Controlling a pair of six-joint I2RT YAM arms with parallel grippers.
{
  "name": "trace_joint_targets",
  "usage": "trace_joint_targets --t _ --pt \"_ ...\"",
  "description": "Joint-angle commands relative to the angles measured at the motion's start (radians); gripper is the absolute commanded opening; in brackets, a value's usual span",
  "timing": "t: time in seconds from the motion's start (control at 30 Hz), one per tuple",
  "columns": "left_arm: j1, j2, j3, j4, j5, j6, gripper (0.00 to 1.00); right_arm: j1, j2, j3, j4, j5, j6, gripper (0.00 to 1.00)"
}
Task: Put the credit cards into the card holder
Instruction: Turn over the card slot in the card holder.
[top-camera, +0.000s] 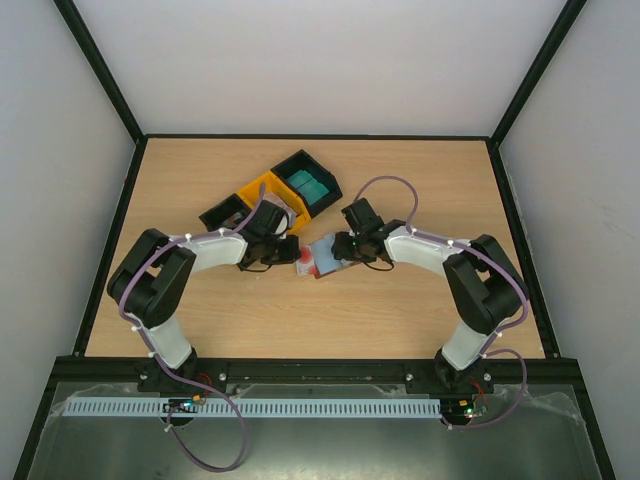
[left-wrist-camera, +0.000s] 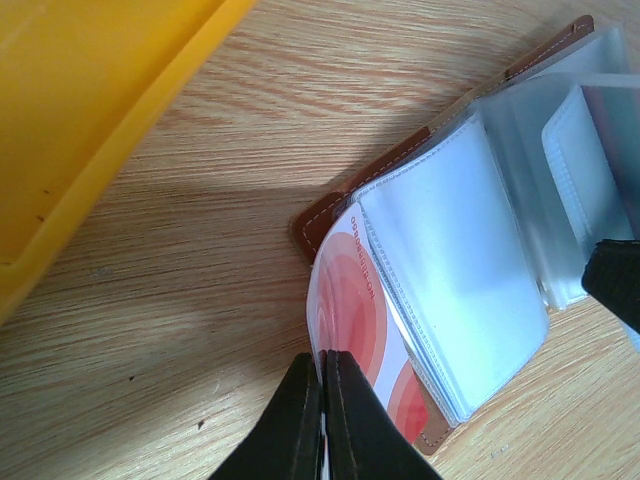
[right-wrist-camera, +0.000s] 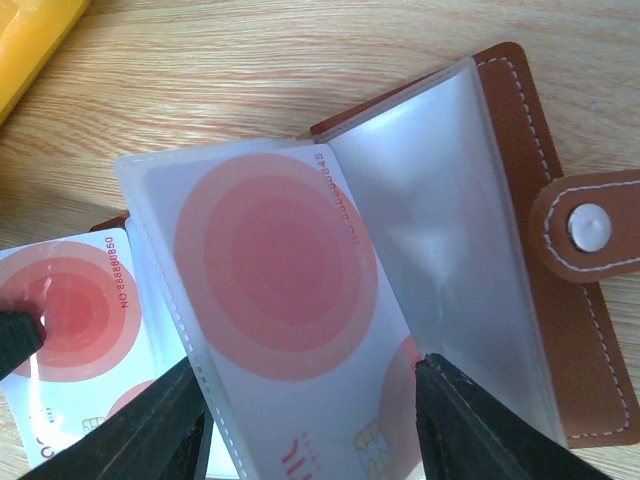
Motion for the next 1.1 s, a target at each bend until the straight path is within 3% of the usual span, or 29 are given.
trace_joint_targets --t 0.0,0.23,0.63,0.73,0.83,1.07 --pt "-0.006 0.038 -0.038 -0.091 -0.020 0.026 0.03 -0.003 0.002 -0.010 -0.004 0.066 0.009 0.54" --pt "-0.007 0.039 -0.036 -0.091 -0.017 0.025 0.03 -0.003 -0.016 -0.001 -0.051 0.240 0.007 0.63" --pt "-0.007 0.042 -0.028 -0.092 -0.015 0.024 0.03 -0.003 -0.030 0.030 -0.091 0.294 -0.026 0.67" --pt "-0.006 0.043 -0.028 -0.093 -0.015 0.025 0.03 -0.003 -0.047 0.034 -0.082 0.248 -0.044 0.67" --pt "-0.007 0.047 -0.025 -0.092 -0.014 0.025 0.03 -0.004 -0.052 0.034 -0.070 0.188 -0.056 0.65" --pt "-0.006 0.048 -0.025 -0.093 -0.013 0.028 0.03 -0.003 -0.033 0.021 -0.032 0.097 -0.056 0.46"
